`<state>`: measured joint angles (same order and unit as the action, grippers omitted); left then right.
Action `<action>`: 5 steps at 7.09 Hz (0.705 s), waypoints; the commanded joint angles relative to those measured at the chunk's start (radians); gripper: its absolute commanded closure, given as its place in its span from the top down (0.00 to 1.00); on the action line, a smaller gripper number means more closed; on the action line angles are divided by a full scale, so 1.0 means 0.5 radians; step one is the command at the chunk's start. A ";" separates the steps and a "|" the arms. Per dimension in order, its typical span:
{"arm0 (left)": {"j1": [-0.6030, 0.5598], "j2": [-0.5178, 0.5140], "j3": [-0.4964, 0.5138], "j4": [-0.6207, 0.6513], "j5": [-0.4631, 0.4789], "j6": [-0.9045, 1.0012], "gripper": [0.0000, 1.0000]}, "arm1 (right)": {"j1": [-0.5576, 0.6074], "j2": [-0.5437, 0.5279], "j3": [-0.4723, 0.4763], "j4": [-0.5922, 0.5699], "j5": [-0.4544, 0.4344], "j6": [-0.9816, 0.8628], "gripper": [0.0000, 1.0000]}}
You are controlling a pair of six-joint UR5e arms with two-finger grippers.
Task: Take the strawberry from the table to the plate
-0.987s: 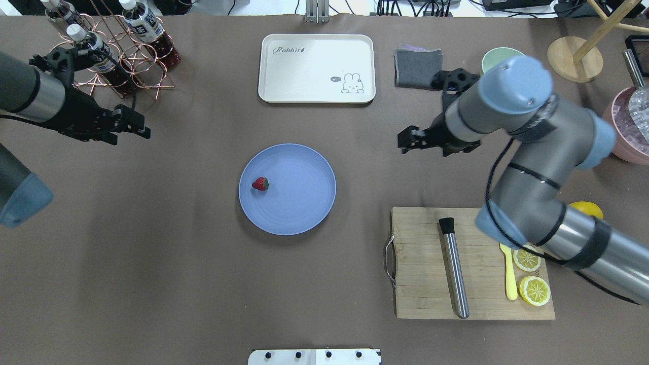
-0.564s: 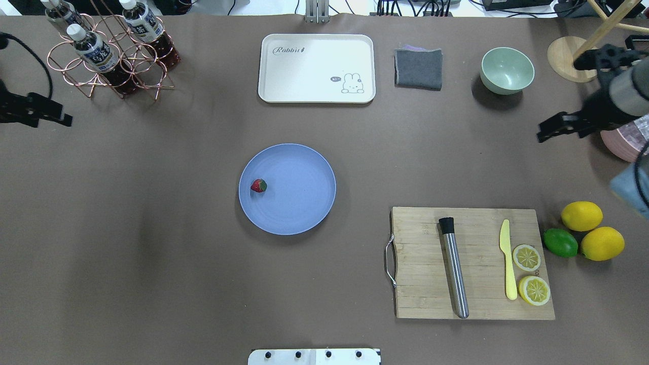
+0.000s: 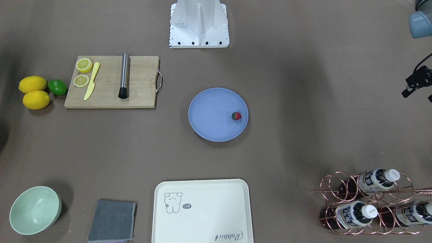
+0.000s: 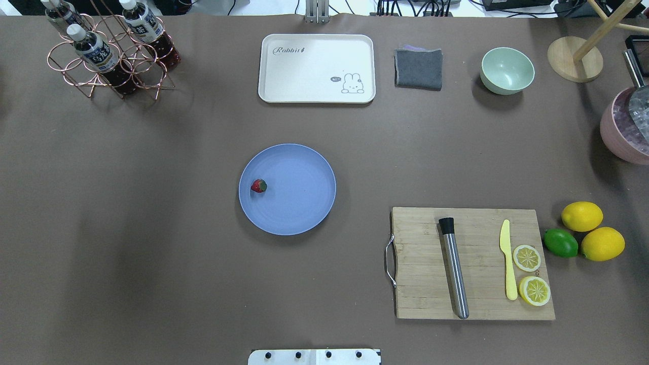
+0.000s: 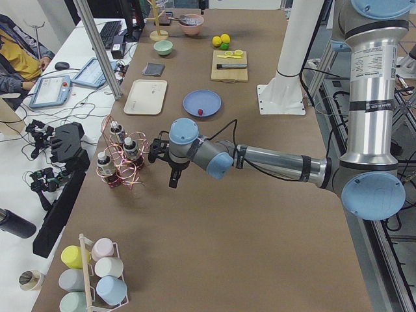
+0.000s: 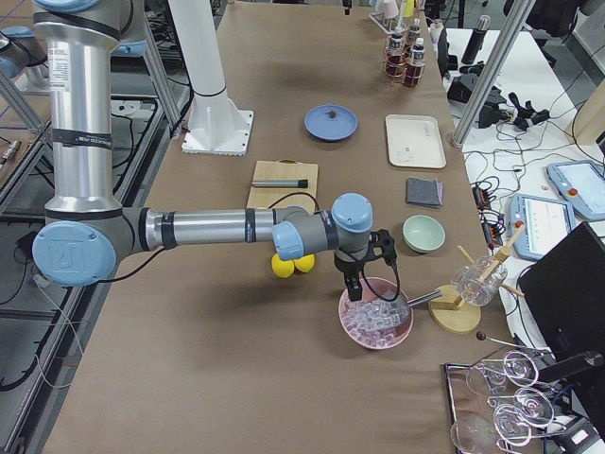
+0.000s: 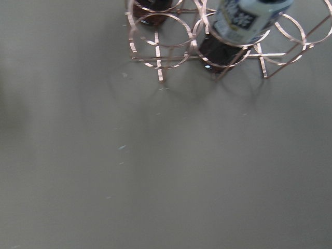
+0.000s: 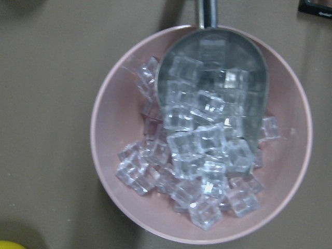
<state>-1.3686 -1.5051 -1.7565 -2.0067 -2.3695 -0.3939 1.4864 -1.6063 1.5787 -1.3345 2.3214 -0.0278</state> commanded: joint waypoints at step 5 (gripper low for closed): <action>-0.263 0.135 0.019 -0.054 0.066 0.036 0.97 | 0.163 0.009 -0.108 0.000 0.039 -0.144 1.00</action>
<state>-1.4597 -1.4484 -1.7472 -2.0190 -2.3593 -0.3762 1.5664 -1.6039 1.5251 -1.3351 2.3376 -0.0994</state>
